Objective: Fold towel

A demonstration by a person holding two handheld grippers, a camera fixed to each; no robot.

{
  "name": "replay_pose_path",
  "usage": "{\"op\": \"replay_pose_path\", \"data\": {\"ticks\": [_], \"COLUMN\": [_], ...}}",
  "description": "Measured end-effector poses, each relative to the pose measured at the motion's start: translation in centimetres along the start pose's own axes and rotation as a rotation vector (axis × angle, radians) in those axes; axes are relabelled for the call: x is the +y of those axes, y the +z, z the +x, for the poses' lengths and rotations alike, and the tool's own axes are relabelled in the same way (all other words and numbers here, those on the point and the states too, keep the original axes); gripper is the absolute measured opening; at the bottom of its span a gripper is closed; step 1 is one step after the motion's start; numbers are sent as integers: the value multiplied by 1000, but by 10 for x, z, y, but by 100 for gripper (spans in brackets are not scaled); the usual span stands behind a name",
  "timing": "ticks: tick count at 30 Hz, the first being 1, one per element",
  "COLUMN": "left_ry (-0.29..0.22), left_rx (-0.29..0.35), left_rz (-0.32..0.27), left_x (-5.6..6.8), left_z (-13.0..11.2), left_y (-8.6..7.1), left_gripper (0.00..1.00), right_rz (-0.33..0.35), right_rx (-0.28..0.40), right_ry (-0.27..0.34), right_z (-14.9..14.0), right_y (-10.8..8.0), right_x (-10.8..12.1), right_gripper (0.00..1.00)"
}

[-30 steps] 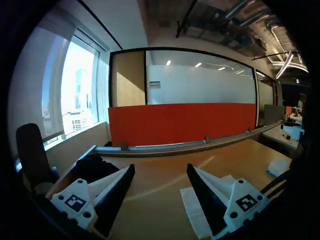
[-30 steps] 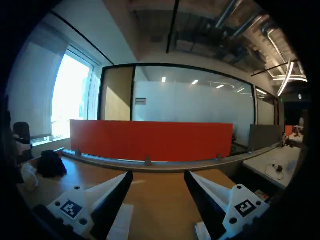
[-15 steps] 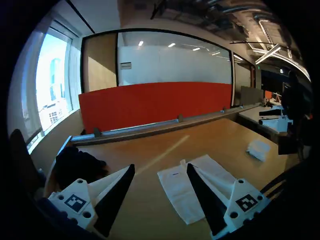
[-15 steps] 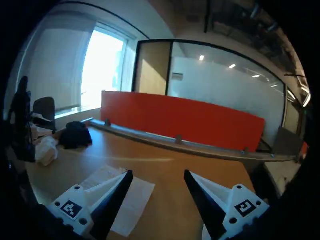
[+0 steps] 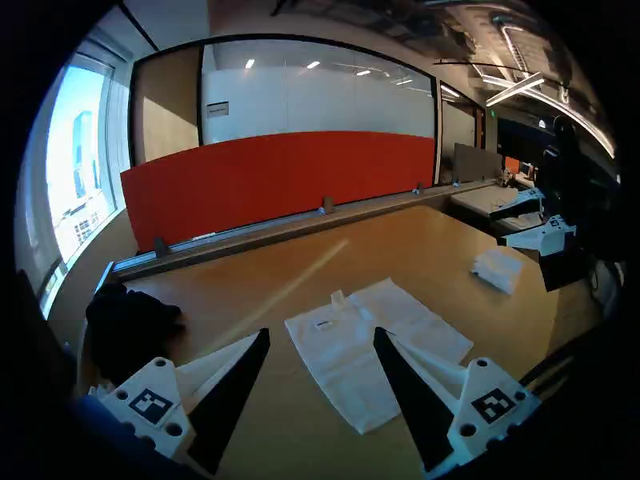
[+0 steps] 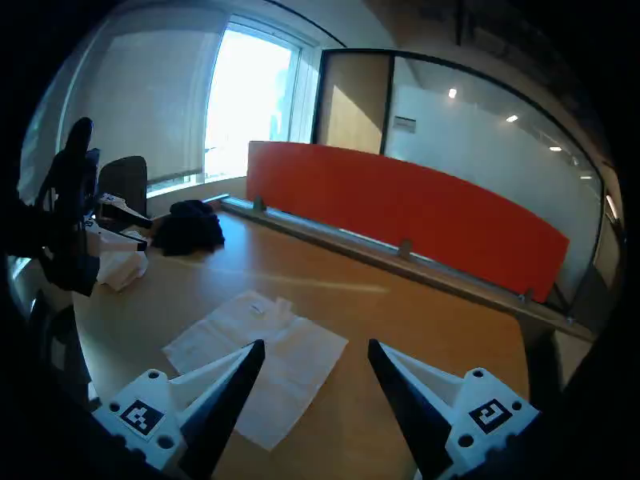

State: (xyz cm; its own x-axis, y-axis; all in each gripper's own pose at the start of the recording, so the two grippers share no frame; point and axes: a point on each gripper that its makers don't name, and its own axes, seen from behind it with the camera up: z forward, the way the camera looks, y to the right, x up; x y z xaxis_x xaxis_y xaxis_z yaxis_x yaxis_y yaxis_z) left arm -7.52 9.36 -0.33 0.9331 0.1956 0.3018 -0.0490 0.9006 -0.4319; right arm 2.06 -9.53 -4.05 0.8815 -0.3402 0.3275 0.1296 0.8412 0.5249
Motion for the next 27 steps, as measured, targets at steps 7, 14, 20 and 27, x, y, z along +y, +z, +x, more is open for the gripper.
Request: {"op": "replay_pose_path", "data": {"ticks": [7, 14, 20, 27], "left_ry": [16, 28, 28, 46], "left_rx": [-65, -141, -214, -285], "left_rz": [-37, -76, -106, -131], "left_x": [16, 31, 42, 48], "left_z": [-37, -81, -119, -155], "left_y": [16, 31, 43, 53], "left_gripper": [97, 97, 97, 96], "right_rz": [38, 65, 79, 103], "right_rx": [-60, -110, -149, -206], "right_ry": [1, -1, -5, -12], "right_z": [-31, -61, -87, -118], "right_y": [12, 25, 36, 44], "right_x": [-11, -20, -27, -37], "right_gripper": [100, 99, 99, 100]}}
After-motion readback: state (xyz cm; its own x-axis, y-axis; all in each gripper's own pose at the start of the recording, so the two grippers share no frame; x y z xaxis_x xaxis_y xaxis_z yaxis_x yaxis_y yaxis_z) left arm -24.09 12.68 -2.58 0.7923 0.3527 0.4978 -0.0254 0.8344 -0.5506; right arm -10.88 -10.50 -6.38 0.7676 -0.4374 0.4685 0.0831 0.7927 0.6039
